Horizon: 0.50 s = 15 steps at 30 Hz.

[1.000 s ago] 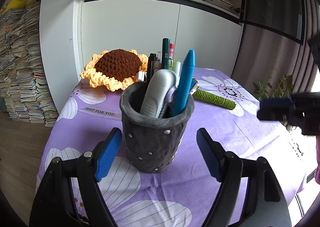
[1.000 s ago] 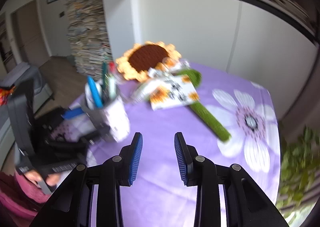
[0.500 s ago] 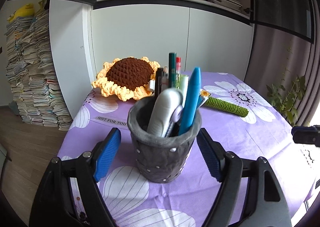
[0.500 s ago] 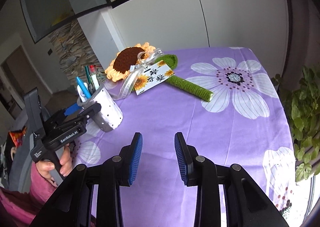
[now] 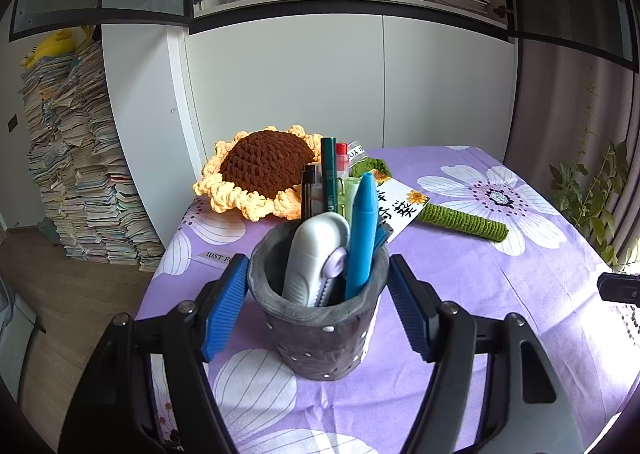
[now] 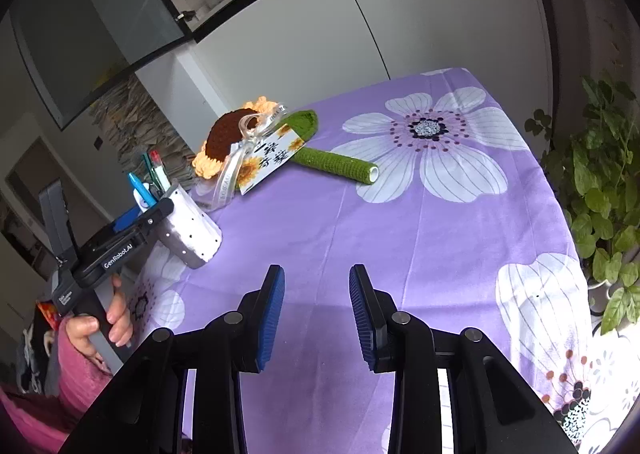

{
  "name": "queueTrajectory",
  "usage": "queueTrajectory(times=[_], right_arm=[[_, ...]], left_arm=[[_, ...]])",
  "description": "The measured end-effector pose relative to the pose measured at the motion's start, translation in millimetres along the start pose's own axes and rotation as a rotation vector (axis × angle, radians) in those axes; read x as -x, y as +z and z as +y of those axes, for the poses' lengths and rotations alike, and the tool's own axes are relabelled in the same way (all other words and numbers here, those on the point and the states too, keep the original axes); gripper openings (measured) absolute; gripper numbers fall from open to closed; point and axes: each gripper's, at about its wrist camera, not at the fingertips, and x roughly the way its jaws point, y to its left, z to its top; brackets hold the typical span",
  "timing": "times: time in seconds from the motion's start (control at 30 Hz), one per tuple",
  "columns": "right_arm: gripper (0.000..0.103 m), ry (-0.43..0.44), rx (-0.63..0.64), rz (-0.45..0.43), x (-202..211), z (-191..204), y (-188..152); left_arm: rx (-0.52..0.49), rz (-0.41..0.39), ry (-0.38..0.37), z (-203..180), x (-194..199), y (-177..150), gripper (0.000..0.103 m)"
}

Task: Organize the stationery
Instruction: 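Lower the grey cup onto the table with the left tool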

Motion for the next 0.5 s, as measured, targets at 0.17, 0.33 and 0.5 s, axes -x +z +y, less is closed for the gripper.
queueTrajectory(times=[0.17,0.33,0.5], right_arm=[[0.034,0.007,-0.04,-0.011,3.8,-18.3,-5.3],[0.034,0.016,-0.051,-0.027,8.5,-26.9,-6.1],[0.034,0.017,-0.059,-0.039,13.0,-31.6,-5.5]], left_arm=[[-0.016,-0.007,0.01,-8.0,1.1,-0.3,0.068],[-0.052,-0.018,0.04,-16.6,3.0,-1.6,0.07],[-0.05,-0.001,0.06,-12.9,-1.1,-3.3,0.07]])
